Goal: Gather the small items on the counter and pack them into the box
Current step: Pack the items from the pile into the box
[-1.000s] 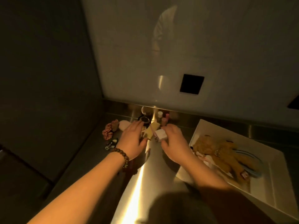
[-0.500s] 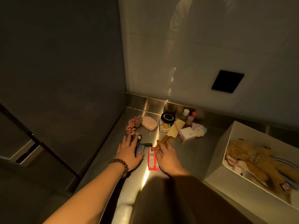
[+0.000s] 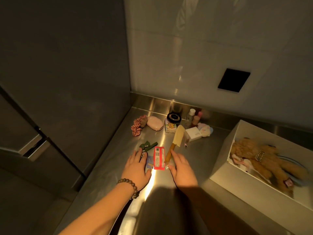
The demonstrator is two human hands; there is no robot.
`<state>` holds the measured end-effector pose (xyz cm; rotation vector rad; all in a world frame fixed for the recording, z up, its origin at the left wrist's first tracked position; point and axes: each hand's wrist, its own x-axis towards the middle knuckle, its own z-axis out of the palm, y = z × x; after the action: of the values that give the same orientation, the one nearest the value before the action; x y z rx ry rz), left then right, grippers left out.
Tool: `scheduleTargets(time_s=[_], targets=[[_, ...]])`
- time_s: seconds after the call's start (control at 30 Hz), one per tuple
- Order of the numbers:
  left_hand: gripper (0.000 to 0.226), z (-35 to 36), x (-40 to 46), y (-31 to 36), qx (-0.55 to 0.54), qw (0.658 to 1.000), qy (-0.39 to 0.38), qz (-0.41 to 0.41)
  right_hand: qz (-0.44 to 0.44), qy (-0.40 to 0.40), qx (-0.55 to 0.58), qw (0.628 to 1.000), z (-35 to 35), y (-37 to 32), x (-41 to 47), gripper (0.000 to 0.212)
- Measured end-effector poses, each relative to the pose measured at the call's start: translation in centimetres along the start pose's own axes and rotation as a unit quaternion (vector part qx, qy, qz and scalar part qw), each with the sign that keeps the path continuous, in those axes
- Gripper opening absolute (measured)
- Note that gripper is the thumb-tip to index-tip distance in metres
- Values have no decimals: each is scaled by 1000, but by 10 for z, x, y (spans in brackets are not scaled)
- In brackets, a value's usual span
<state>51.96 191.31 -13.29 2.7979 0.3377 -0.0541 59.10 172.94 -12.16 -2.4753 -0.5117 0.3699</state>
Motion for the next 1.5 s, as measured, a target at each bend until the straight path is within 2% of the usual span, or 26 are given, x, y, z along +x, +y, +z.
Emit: scheduleTargets(time_s=[0.2,0.37,0.43,0.53,0.67,0.9,1.07,1.17,1.23,1.37,1.5], targets=[[62,2,-34,11,-14,999,39,8,8,6,10,1000,-1,7,-23,67],[58,-4,-43,30,-58,990,131,8,-15,-19,0,1000,-1,16,-36,75],[64,-1,-37,37,-54,992,114,26,-23,-28,0,999,0,13,-34,72],[74,8,-21,44,-3,998,43,40,-16,-45,-1,999,1,6,-23,60],[74,21,-6,45,52,998,-8,37,-4,-26,-15,1000,3,5,-15,47],[71,20,-18,29,51,998,10,46,-19,11,-59,998,-1,22,-24,28],[69,16,-31,22,42,997,59,6,38,35,-104,993,1,33,-34,49],[72,18,-31,22,59,997,32,-42,57,34,-113,991,10,31,-35,48],[69,19,-30,26,52,997,30,-51,50,51,-106,992,15,28,-37,45],[54,15,-35,32,-23,995,95,-27,21,95,-61,993,14,30,-41,40],[55,13,-37,32,-60,992,107,-10,-13,93,-60,994,8,32,-43,35]])
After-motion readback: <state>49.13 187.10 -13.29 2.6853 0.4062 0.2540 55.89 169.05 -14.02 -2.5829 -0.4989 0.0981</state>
